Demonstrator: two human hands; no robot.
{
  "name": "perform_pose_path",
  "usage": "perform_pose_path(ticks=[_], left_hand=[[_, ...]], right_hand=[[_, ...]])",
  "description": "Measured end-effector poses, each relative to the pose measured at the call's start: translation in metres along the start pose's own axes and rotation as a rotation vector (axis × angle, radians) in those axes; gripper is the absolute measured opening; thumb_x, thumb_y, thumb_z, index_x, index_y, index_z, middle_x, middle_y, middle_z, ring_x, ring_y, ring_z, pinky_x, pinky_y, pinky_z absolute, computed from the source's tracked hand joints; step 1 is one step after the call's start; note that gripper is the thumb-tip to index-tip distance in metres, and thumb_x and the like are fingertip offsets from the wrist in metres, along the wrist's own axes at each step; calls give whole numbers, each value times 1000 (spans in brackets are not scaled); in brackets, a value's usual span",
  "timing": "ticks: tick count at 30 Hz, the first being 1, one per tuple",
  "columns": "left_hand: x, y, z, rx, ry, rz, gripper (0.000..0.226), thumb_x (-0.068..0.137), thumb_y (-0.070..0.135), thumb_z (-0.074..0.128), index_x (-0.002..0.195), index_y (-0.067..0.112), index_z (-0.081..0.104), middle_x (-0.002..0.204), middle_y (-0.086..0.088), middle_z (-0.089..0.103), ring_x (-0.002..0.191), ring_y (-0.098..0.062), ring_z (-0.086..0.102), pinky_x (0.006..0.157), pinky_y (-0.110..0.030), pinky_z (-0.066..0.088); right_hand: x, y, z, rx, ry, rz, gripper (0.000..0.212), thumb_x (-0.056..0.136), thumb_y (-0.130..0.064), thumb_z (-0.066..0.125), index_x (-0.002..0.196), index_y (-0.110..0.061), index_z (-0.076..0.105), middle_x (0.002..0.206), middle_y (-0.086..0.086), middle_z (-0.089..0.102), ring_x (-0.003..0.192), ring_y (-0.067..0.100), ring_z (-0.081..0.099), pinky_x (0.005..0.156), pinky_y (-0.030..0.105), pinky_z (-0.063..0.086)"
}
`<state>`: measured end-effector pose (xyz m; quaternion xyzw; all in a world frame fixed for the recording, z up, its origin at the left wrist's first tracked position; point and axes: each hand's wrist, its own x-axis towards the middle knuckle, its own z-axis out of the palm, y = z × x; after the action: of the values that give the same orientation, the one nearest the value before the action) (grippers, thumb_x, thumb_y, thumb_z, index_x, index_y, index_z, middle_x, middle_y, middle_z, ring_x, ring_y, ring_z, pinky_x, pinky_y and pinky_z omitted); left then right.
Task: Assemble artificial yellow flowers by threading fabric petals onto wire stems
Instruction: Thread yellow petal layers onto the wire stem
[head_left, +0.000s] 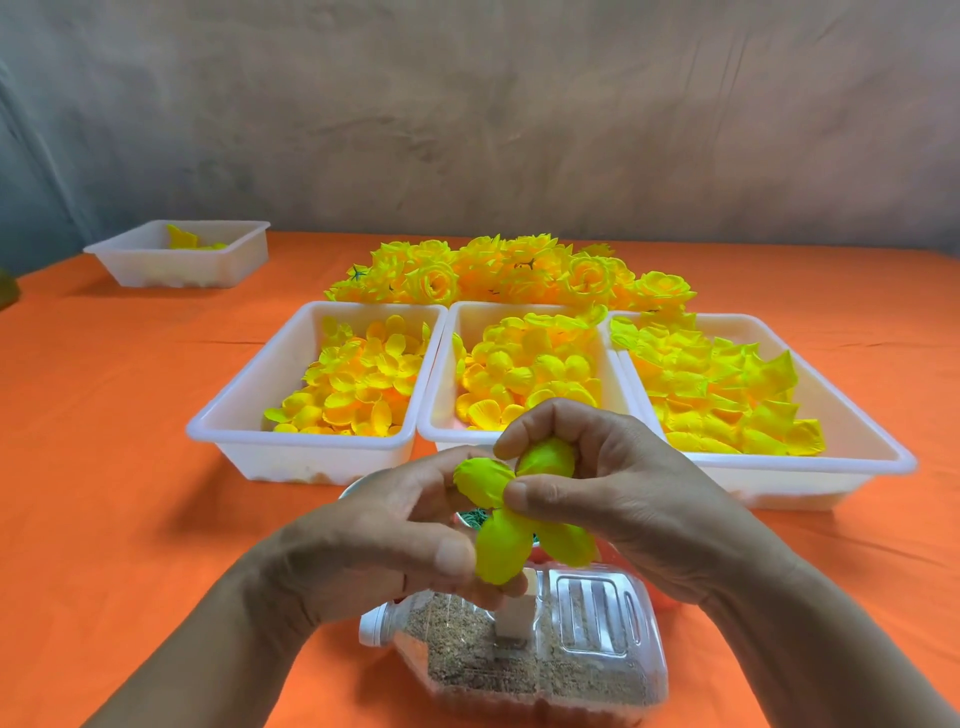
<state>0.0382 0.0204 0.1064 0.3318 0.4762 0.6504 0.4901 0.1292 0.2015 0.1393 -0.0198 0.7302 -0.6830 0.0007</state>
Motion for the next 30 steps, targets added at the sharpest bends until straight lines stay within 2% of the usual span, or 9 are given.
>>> perform_pose_path(ticks=[3, 6, 9, 12, 15, 21, 23, 26, 30], left_hand=[[0, 5, 10, -47, 89, -24, 102, 53, 48, 93, 132, 5, 47, 111, -23, 60, 84, -31, 68, 66, -31, 57], [4, 7, 20, -56, 248, 23, 72, 54, 35, 96, 112, 7, 64, 92, -20, 65, 67, -25, 70, 48, -23, 53], [7, 8, 24, -12, 340, 43, 39, 69, 8, 80, 105, 7, 64, 94, -21, 67, 69, -29, 71, 52, -29, 57], [8, 9, 25, -10, 364, 52, 28, 72, 2, 69, 99, 8, 65, 92, -22, 68, 70, -31, 72, 54, -33, 59], [7, 11, 27, -9, 361, 51, 24, 71, 0, 68, 93, 9, 66, 85, -15, 69, 64, -28, 71, 50, -29, 56], [7, 13, 28, 1, 352, 58, 21, 69, 0, 67, 84, 13, 71, 82, -13, 68, 62, -23, 69, 51, -30, 56], [7, 14, 28, -1, 346, 62, 21, 68, -1, 67, 85, 12, 70, 82, -14, 68, 61, -24, 68, 52, -30, 56], [6, 15, 28, 26, 350, 62, 23, 68, -1, 67, 87, 11, 69, 79, -13, 68, 61, -24, 68, 53, -31, 57], [6, 15, 28, 44, 358, 53, 26, 68, 0, 67, 92, 8, 64, 78, -13, 66, 59, -23, 67, 51, -30, 55]], right_hand=[[-1, 0, 0, -13, -9, 11, 20, 69, -19, 75, 85, -28, 69, 69, -1, 59, 60, 15, 57, 56, 35, 48], [-2, 0, 0, 10, -26, 19, 21, 76, -11, 78, 87, -25, 68, 74, 7, 61, 62, 18, 58, 58, 33, 48], [-5, 0, -1, 82, -45, 31, 20, 75, -13, 78, 91, -21, 68, 76, 10, 62, 63, 18, 60, 58, 30, 49], [-7, 1, -3, 194, -59, 47, 22, 76, -13, 71, 97, -16, 67, 83, 10, 61, 67, 19, 61, 59, 30, 51], [-8, 3, -5, 247, -32, 58, 28, 75, -15, 69, 103, -14, 65, 85, 8, 61, 71, 22, 60, 67, 39, 49], [-11, 4, -6, 260, 21, 48, 32, 77, -9, 74, 107, -12, 63, 77, 8, 62, 65, 22, 61, 73, 45, 44], [-12, 4, -6, 254, 10, 44, 35, 75, -8, 73, 108, -11, 62, 78, 8, 63, 65, 22, 62, 71, 43, 47], [-12, 2, -5, 259, 3, 47, 36, 74, -6, 74, 107, -11, 61, 78, 8, 63, 63, 19, 63, 59, 33, 52], [-12, 3, -3, 260, 15, 52, 39, 70, -8, 69, 108, -11, 60, 74, 6, 62, 60, 16, 62, 52, 26, 50]])
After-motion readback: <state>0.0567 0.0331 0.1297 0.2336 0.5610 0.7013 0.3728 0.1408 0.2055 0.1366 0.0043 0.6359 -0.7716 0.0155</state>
